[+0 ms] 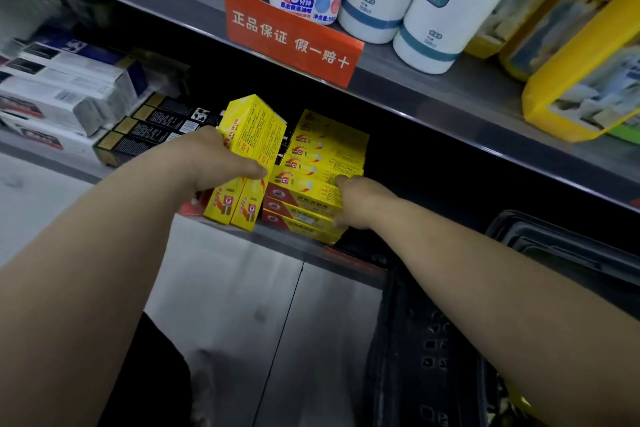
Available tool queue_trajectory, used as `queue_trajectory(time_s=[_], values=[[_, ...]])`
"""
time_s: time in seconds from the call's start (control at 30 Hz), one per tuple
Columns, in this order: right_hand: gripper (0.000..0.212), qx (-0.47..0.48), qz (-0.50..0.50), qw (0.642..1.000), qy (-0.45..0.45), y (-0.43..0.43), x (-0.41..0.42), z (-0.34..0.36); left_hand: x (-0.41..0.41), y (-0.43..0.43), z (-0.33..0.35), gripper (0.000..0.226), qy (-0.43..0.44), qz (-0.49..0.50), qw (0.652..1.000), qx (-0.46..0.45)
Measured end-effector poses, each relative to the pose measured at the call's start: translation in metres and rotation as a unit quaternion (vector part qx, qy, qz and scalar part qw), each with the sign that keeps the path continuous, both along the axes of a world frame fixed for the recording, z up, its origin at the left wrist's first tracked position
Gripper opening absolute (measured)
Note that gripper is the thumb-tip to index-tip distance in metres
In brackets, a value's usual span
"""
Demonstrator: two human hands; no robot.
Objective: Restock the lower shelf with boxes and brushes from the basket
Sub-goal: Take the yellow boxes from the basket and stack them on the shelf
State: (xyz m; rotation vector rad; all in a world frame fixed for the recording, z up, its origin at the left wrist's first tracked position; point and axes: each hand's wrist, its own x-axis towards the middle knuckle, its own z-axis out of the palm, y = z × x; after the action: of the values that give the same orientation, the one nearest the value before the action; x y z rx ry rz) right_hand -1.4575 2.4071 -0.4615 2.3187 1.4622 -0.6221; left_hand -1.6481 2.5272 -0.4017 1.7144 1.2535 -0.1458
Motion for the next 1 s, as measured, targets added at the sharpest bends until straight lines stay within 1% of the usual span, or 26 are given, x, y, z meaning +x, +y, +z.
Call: queue_trajectory(time_s=[0.1,0.17,0.2,0.27,0.3,0.37,0.43,0.47,0.53,0.6,0.7,0.77,0.83,0.9,0.93,0.97,1.0], values=[[0.071,-0.007,-0.003,1.000,0.006,0.002,-0.001,0.001,0.002,-0.002,0.000,0.081,-0.011,-0.008,1.000,-0.009],[0.075,-0.013,-0.014,1.000,0.017,0.002,-0.001,0.002,0.003,-0.003,0.000,0.076,-0.029,-0.008,0.999,-0.027],[0.081,-0.017,-0.028,0.999,0.028,0.002,0.000,0.005,0.004,-0.004,0.000,0.068,-0.043,-0.005,0.998,-0.037],[0.100,-0.007,-0.066,0.996,0.052,0.000,-0.001,0.013,0.006,-0.006,0.001,0.048,-0.069,0.005,0.996,-0.048],[0.111,0.027,-0.083,0.994,0.064,-0.001,-0.003,0.020,0.007,-0.007,0.001,0.040,-0.082,0.010,0.995,-0.057],[0.126,0.164,-0.078,0.977,0.108,-0.004,-0.009,0.037,0.009,-0.011,0.002,0.030,-0.103,0.016,0.990,-0.094],[0.130,0.285,-0.015,0.943,0.171,-0.007,-0.015,0.051,0.011,-0.014,0.003,0.040,-0.115,-0.004,0.984,-0.138],[0.129,0.315,0.012,0.927,0.205,-0.008,-0.018,0.056,0.011,-0.015,0.005,0.046,-0.118,-0.022,0.980,-0.158],[0.129,0.335,0.031,0.903,0.268,-0.011,-0.021,0.063,0.012,-0.017,0.010,0.055,-0.128,-0.051,0.969,-0.207],[0.126,0.342,0.031,0.888,0.306,-0.014,-0.021,0.065,0.012,-0.019,0.016,0.058,-0.126,-0.063,0.957,-0.252],[0.111,0.363,0.037,0.882,0.299,-0.015,-0.016,0.066,0.012,-0.023,0.020,0.055,-0.100,-0.050,0.961,-0.252],[0.090,0.364,0.041,0.887,0.281,-0.016,-0.009,0.064,0.012,-0.021,0.019,0.061,-0.106,-0.002,0.965,-0.242],[0.059,0.334,0.018,0.908,0.251,-0.018,0.000,0.059,0.013,-0.013,0.011,0.069,-0.135,0.080,0.965,-0.210],[0.041,0.289,-0.036,0.932,0.214,-0.019,0.014,0.055,0.014,-0.005,0.004,0.079,-0.169,0.178,0.953,-0.176],[0.038,0.277,-0.076,0.937,0.198,-0.020,0.021,0.052,0.015,-0.004,0.002,0.082,-0.190,0.210,0.944,-0.172],[0.041,0.267,-0.118,0.940,0.175,-0.019,0.028,0.049,0.017,-0.003,-0.001,0.083,-0.200,0.228,0.938,-0.171],[0.049,0.255,-0.150,0.945,0.141,-0.017,0.033,0.046,0.019,-0.006,-0.003,0.084,-0.202,0.230,0.935,-0.177]])
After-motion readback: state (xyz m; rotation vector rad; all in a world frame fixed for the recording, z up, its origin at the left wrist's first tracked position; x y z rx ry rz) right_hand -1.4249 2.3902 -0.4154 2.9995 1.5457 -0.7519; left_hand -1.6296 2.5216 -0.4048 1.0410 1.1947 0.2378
